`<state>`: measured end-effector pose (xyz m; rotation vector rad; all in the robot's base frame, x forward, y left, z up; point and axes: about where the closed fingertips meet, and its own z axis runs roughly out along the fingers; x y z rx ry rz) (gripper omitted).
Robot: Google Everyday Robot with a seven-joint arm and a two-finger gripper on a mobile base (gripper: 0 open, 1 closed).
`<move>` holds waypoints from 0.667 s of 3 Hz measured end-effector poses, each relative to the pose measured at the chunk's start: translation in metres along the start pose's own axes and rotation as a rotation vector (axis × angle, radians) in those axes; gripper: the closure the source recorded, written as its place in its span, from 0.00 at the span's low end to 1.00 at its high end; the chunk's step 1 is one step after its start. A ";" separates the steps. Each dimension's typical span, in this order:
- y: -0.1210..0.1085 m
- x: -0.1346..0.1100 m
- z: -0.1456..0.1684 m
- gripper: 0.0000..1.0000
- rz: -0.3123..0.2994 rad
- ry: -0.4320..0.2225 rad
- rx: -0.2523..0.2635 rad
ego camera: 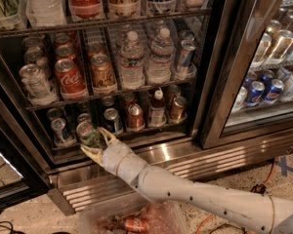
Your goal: Pick green can from bottom shelf of fridge
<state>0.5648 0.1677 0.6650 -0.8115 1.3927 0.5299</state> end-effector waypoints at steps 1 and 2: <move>0.004 -0.002 -0.022 1.00 0.016 -0.010 0.016; 0.007 -0.006 -0.035 1.00 0.021 -0.023 0.024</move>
Offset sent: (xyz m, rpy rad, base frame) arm -0.0418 -0.0334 0.0075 0.0492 -0.0059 -0.0283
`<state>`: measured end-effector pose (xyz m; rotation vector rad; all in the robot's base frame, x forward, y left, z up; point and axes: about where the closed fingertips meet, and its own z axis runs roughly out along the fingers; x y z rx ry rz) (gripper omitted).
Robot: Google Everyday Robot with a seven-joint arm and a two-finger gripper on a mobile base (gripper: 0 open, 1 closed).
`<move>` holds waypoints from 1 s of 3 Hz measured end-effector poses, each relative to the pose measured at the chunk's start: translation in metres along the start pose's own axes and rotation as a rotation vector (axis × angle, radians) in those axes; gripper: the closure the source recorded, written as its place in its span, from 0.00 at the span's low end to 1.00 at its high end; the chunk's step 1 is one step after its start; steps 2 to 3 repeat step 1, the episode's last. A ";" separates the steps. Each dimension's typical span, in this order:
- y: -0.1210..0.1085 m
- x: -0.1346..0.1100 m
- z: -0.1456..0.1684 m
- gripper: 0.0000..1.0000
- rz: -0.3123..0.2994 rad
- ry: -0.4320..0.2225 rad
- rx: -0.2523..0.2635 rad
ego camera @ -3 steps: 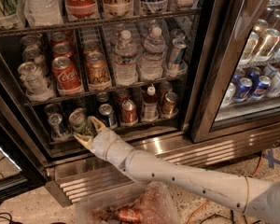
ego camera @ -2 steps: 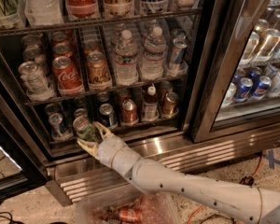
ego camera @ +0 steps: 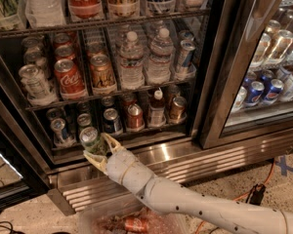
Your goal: Pick green can from bottom shelf of fridge
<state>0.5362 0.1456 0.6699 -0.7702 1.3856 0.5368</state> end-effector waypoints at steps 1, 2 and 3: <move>0.002 -0.003 -0.008 1.00 0.001 -0.010 0.004; 0.002 -0.003 -0.008 1.00 0.001 -0.010 0.004; 0.002 -0.003 -0.008 1.00 0.001 -0.010 0.004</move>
Offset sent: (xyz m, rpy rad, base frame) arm 0.0000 0.0000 0.0000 0.0000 0.0000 0.0000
